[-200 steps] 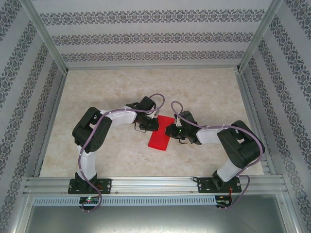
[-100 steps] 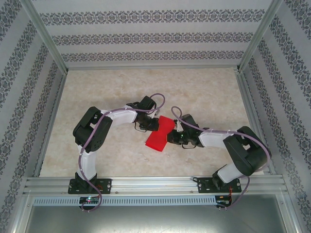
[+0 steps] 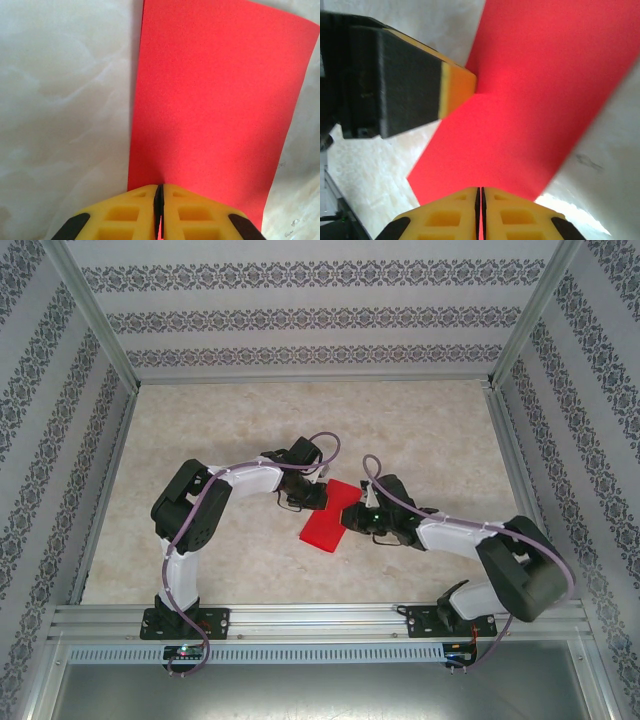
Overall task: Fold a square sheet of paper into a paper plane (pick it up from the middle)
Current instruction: Fold the square sheet of paper in half at the center of the table.
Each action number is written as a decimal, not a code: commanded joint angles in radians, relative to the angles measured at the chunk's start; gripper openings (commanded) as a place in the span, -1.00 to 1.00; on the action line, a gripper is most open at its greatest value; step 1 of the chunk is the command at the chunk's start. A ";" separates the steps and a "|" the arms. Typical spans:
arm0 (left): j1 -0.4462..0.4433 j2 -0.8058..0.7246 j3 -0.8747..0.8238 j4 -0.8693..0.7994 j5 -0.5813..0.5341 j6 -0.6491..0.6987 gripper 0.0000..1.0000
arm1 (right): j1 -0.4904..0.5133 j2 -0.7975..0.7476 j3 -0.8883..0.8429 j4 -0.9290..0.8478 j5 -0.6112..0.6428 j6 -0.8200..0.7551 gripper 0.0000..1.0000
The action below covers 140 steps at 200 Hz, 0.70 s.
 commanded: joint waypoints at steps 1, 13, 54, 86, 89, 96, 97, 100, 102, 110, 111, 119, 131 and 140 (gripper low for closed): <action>-0.007 0.072 -0.045 -0.168 -0.137 0.034 -0.73 | 0.031 0.083 0.050 0.070 -0.018 0.041 -0.76; -0.007 0.070 -0.049 -0.166 -0.134 0.033 -0.73 | 0.047 0.124 0.059 0.079 -0.015 0.041 -0.76; -0.007 0.067 -0.051 -0.166 -0.136 0.039 -0.73 | 0.090 0.209 0.094 0.073 -0.020 0.020 -0.75; -0.007 0.075 -0.048 -0.163 -0.134 0.039 -0.73 | 0.105 0.227 0.106 0.002 -0.036 -0.017 -0.74; -0.007 0.076 -0.047 -0.163 -0.135 0.039 -0.73 | 0.107 0.227 0.106 -0.005 -0.035 -0.021 -0.74; -0.007 0.075 -0.046 -0.163 -0.136 0.040 -0.73 | 0.109 0.223 0.101 -0.020 -0.036 -0.028 -0.74; -0.007 0.075 -0.047 -0.163 -0.136 0.040 -0.73 | 0.110 0.223 0.100 -0.022 -0.035 -0.029 -0.74; -0.007 0.075 -0.046 -0.163 -0.135 0.040 -0.73 | 0.112 0.223 0.098 -0.028 -0.036 -0.031 -0.74; -0.007 0.076 -0.046 -0.163 -0.137 0.040 -0.73 | 0.114 0.223 0.097 -0.033 -0.038 -0.031 -0.74; -0.007 0.078 -0.044 -0.166 -0.138 0.042 -0.73 | 0.118 0.217 0.091 -0.051 -0.039 -0.039 -0.74; -0.007 0.078 -0.044 -0.167 -0.138 0.042 -0.73 | 0.119 0.217 0.090 -0.053 -0.038 -0.040 -0.74; -0.007 0.080 -0.043 -0.169 -0.140 0.044 -0.73 | 0.126 0.210 0.082 -0.068 -0.036 -0.048 -0.74; -0.007 0.080 -0.043 -0.173 -0.144 0.046 -0.73 | 0.137 0.199 0.069 -0.081 -0.040 -0.055 -0.74; -0.006 0.080 -0.044 -0.173 -0.145 0.048 -0.73 | 0.144 0.190 0.055 -0.085 -0.044 -0.055 -0.73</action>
